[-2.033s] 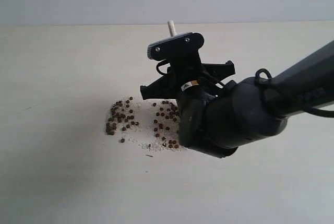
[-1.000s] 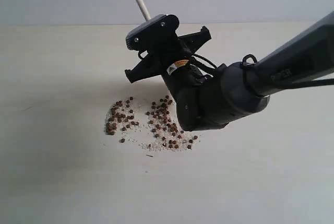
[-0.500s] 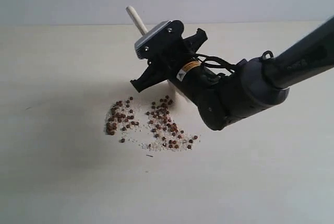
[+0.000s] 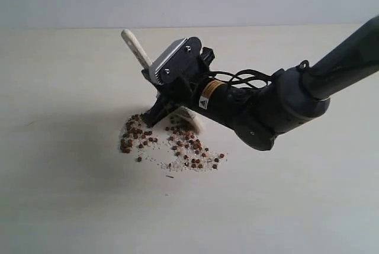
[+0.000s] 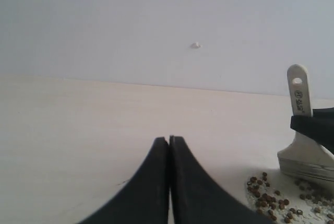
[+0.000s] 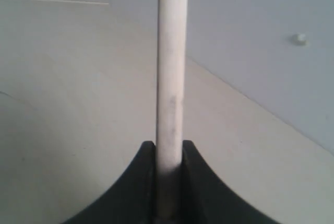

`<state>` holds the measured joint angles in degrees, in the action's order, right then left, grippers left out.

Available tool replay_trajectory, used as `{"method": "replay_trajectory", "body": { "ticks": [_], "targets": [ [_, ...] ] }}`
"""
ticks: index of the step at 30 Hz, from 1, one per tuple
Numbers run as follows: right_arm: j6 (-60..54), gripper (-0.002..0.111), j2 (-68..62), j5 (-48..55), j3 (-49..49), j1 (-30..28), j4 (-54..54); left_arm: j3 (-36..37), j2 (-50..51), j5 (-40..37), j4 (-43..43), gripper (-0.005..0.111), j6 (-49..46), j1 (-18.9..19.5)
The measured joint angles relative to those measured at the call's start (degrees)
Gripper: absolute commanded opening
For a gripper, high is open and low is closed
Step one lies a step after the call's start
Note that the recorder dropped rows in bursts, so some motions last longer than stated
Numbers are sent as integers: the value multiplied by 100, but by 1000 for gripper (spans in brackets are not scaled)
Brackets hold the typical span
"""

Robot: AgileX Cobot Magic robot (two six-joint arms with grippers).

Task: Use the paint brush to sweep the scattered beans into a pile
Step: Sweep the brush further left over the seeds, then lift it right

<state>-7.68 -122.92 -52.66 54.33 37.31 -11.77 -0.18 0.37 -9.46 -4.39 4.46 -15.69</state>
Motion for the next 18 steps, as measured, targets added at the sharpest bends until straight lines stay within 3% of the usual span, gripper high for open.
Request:
{"method": "replay_trajectory", "body": {
  "ticks": [8,18],
  "targets": [
    [768,0,-4,-196,0,0,-883,0,0,0,0,0,0,0],
    [3,0,727,388,0,0,442,0,0,0,0,0,0,0]
  ]
}}
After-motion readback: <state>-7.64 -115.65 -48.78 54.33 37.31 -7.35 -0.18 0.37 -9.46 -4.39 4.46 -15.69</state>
